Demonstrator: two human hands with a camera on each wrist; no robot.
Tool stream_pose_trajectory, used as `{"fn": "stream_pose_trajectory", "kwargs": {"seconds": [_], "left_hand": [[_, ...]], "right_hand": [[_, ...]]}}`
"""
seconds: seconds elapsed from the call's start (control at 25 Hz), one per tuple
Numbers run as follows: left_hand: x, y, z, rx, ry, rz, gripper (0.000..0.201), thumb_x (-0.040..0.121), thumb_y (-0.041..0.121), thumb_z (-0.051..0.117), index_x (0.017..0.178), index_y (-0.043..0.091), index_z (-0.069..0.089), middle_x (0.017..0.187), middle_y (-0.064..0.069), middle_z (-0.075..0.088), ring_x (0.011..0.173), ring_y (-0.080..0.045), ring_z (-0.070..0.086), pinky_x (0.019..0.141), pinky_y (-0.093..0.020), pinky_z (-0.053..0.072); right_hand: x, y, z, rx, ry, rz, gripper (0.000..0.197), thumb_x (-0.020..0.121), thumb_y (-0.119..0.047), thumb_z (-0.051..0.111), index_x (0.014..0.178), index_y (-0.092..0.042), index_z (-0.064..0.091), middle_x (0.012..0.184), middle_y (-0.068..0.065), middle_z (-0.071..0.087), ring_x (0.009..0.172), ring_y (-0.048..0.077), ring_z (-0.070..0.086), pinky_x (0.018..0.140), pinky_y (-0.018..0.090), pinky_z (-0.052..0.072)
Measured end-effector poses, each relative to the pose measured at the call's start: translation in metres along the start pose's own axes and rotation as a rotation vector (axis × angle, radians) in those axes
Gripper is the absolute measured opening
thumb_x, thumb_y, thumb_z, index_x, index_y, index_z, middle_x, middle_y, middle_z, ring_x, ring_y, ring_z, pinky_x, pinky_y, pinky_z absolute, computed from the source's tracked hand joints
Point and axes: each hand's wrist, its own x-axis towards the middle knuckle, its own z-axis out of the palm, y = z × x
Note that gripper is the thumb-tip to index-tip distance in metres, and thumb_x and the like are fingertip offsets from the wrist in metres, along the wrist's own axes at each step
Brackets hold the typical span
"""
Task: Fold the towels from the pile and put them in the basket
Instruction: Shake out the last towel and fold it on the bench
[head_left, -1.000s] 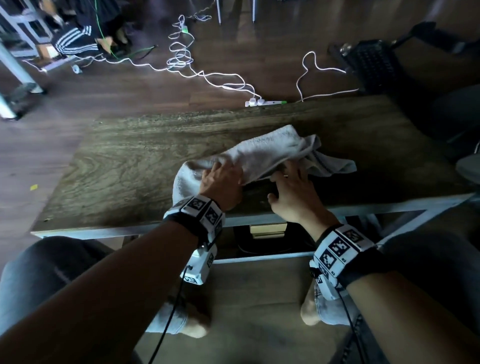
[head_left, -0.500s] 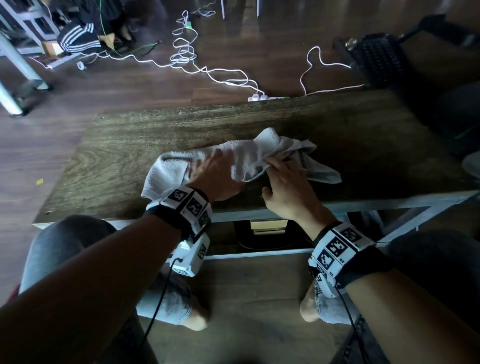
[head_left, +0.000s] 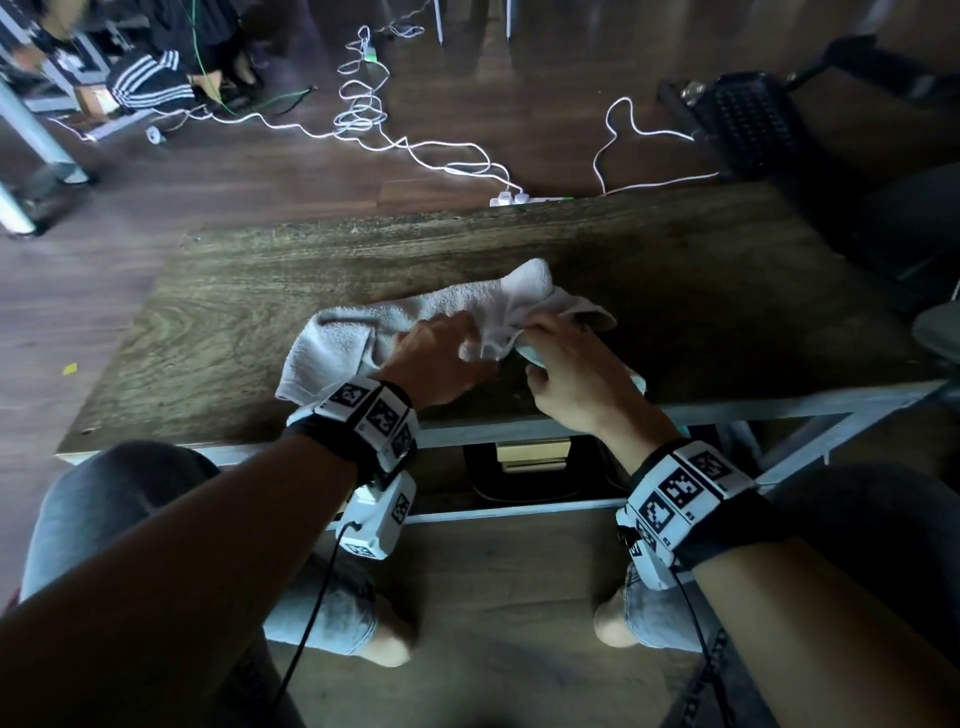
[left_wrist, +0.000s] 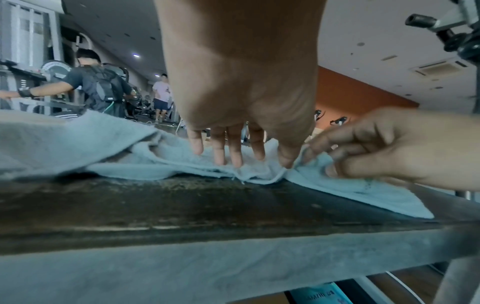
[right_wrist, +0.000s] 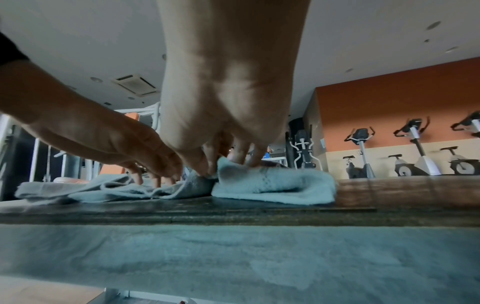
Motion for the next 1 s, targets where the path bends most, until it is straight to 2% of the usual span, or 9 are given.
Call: {"fn": "stream_pose_trajectory", "kwargs": {"seconds": [0.16,0.32,0.4,0.48,0.56,0.68,0.8,0.88,1.0], "left_hand": [[0.01,0.007,0.011,-0.006,0.091,0.014,0.025,0.084,0.044,0.058,0.1,0.025,0.064,0.102,-0.003,0.065,0.092,-0.025,0.063,0.084,-0.045,0.052],[0.009,0.01,-0.003,-0.214,0.309,-0.07,0.029,0.085,0.047,0.039,0.082,0.02,0.05,0.076,-0.01,0.067,0.068,-0.033,0.064,0.056,-0.033,0.048],[0.004,0.01,-0.015,-0.186,0.487,-0.133,0.035,0.088,0.047,0.032,0.086,0.017,0.05,0.078,-0.016,0.068,0.071,-0.035,0.064,0.068,-0.041,0.051],[0.002,0.001,-0.029,-0.089,0.612,-0.289,0.034,0.091,0.039,0.035,0.094,0.011,0.054,0.093,-0.021,0.068,0.089,-0.038,0.062,0.09,-0.046,0.041],[-0.002,-0.017,-0.04,-0.062,0.551,-0.486,0.038,0.09,0.037,0.037,0.101,0.007,0.057,0.109,-0.023,0.065,0.106,-0.04,0.056,0.096,-0.048,0.033],[-0.015,-0.037,-0.044,0.004,0.328,-0.608,0.049,0.084,0.044,0.04,0.11,0.008,0.059,0.121,-0.022,0.06,0.116,-0.041,0.051,0.1,-0.051,0.032],[-0.021,-0.033,-0.036,0.021,0.312,-0.5,0.047,0.078,0.04,0.042,0.114,0.01,0.049,0.122,-0.021,0.049,0.117,-0.04,0.043,0.1,-0.051,0.034],[-0.014,-0.026,-0.031,-0.03,0.353,-0.264,0.048,0.071,0.037,0.041,0.113,0.014,0.046,0.116,-0.016,0.046,0.109,-0.035,0.042,0.094,-0.051,0.038],[0.002,-0.022,-0.021,0.136,0.188,-0.031,0.048,0.078,0.043,0.039,0.125,0.033,0.044,0.127,-0.003,0.049,0.113,-0.029,0.044,0.094,-0.05,0.04]], "right_hand": [[-0.007,-0.008,0.0,0.096,-0.028,-0.081,0.031,0.09,-0.015,0.06,0.12,-0.023,0.063,0.137,-0.014,0.053,0.115,0.005,0.057,0.081,0.007,0.039],[-0.012,0.007,-0.01,0.01,-0.049,0.154,0.01,0.09,-0.026,0.063,0.099,-0.023,0.066,0.137,0.0,0.043,0.122,0.021,0.047,0.078,0.027,0.046],[-0.014,0.01,-0.012,-0.025,-0.129,0.301,0.021,0.09,-0.029,0.062,0.11,-0.026,0.066,0.14,0.006,0.035,0.125,0.028,0.041,0.086,0.037,0.05],[-0.017,0.007,-0.011,-0.059,-0.185,0.38,0.039,0.09,-0.032,0.061,0.129,-0.032,0.057,0.15,0.009,0.022,0.13,0.034,0.035,0.095,0.045,0.047],[-0.016,0.003,-0.009,-0.114,-0.205,0.392,0.055,0.09,-0.035,0.061,0.141,-0.027,0.043,0.154,0.01,0.018,0.131,0.036,0.035,0.098,0.047,0.044],[-0.008,-0.004,-0.009,-0.075,-0.129,0.332,0.062,0.092,-0.036,0.059,0.144,-0.015,0.034,0.143,0.011,0.038,0.125,0.033,0.046,0.092,0.044,0.047],[0.001,-0.016,-0.006,0.177,-0.076,0.314,0.052,0.093,-0.034,0.058,0.138,-0.02,0.034,0.126,0.005,0.057,0.11,0.026,0.06,0.087,0.044,0.055],[0.004,-0.026,-0.003,0.377,-0.013,0.363,0.05,0.093,-0.031,0.059,0.132,-0.024,0.029,0.114,0.0,0.062,0.093,0.022,0.067,0.079,0.045,0.058],[0.006,-0.034,-0.005,0.588,0.137,0.46,0.053,0.092,-0.023,0.061,0.124,-0.033,0.02,0.098,-0.003,0.062,0.077,0.02,0.068,0.071,0.044,0.059]]}}
